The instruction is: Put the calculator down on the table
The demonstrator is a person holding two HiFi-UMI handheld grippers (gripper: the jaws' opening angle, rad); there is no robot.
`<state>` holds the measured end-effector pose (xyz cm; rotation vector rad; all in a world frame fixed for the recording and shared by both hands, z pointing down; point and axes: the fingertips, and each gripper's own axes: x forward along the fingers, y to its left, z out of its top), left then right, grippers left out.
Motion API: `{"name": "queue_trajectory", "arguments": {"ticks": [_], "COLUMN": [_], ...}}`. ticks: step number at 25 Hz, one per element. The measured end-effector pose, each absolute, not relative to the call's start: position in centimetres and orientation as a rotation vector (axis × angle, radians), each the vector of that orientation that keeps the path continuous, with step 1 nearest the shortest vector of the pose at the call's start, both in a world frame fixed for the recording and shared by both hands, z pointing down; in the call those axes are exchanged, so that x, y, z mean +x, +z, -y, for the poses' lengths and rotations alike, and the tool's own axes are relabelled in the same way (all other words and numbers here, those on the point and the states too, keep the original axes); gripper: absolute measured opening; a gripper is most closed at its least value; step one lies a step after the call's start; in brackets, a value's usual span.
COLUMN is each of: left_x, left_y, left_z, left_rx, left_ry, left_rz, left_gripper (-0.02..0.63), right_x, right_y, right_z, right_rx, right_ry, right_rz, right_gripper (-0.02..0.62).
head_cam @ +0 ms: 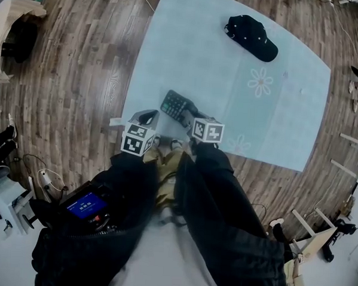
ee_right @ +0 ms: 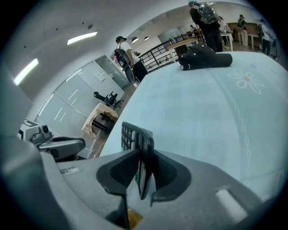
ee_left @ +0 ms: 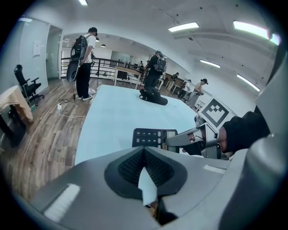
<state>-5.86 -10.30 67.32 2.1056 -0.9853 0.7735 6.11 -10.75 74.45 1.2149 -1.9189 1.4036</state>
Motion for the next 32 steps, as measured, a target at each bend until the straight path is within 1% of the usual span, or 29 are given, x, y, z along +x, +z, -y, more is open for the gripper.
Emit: {"name": "queue_trajectory", "arguments": {"ticks": [18, 23, 32], "left_x": [-6.7, -6.7, -6.8], "left_y": [68.2, 68.2, 67.9], "left_z": [9.9, 9.8, 9.3], "left_rx": [2.067, 2.071, 2.076], "left_ry": [0.797, 0.797, 0.783], "left_rz": [0.982, 0.980, 0.991], "left_gripper": [0.003, 0.003, 0.003], "right_x": [7.8, 7.9, 8.5], "right_y": [77.4, 77.6, 77.1], "right_z": [12.4, 12.7, 13.3], "right_rx": [1.288, 1.289, 1.335], "right_ry": [1.487, 1.454, 1.338], "right_rz": [1.798, 1.799, 1.817], "right_gripper": [0.128, 0.138, 0.188]}}
